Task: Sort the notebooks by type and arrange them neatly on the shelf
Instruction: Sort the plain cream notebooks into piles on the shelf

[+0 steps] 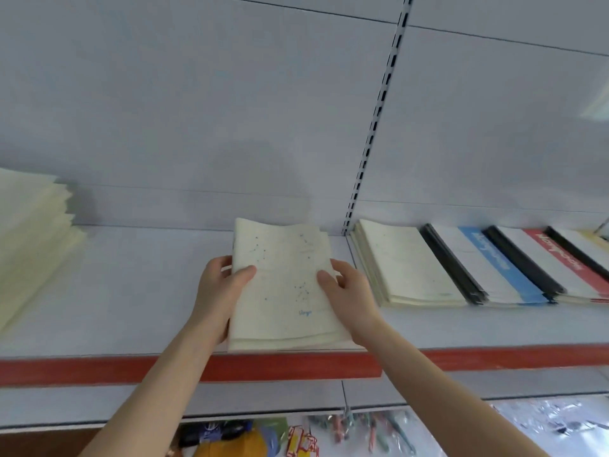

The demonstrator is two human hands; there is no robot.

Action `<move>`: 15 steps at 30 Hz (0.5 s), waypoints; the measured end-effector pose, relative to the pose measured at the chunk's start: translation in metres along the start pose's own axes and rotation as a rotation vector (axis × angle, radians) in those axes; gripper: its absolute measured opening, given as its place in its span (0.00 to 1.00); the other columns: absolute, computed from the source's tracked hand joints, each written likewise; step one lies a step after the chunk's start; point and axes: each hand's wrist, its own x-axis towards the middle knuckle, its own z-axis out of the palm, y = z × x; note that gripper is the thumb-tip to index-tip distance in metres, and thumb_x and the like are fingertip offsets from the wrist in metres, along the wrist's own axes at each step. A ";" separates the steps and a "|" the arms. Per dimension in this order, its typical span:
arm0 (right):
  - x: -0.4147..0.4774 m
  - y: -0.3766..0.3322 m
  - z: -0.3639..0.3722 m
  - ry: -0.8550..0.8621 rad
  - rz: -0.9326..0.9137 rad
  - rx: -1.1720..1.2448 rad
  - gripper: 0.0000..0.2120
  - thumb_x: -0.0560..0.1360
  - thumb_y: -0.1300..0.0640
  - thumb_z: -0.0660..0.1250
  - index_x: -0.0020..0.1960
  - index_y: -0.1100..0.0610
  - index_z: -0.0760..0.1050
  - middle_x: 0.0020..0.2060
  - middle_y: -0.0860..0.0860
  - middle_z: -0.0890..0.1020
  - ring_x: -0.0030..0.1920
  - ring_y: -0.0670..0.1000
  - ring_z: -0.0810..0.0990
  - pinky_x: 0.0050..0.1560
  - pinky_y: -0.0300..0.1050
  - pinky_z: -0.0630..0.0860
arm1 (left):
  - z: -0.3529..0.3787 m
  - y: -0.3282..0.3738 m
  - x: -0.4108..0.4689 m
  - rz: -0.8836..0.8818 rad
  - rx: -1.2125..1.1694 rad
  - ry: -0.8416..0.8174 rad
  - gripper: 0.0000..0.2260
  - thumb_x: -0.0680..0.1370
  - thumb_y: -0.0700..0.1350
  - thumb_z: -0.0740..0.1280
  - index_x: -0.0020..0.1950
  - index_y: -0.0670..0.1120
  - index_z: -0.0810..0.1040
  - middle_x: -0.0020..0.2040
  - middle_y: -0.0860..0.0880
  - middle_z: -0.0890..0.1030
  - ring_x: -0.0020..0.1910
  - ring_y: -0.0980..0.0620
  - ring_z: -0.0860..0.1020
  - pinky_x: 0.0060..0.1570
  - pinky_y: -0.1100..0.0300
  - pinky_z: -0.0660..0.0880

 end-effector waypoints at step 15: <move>0.069 0.014 -0.007 0.082 0.055 -0.310 0.15 0.77 0.60 0.59 0.63 0.60 0.72 0.57 0.57 0.79 0.57 0.57 0.76 0.49 0.41 0.69 | 0.042 -0.037 0.080 0.051 0.411 -0.123 0.09 0.76 0.39 0.63 0.56 0.44 0.71 0.49 0.49 0.77 0.51 0.47 0.76 0.49 0.55 0.74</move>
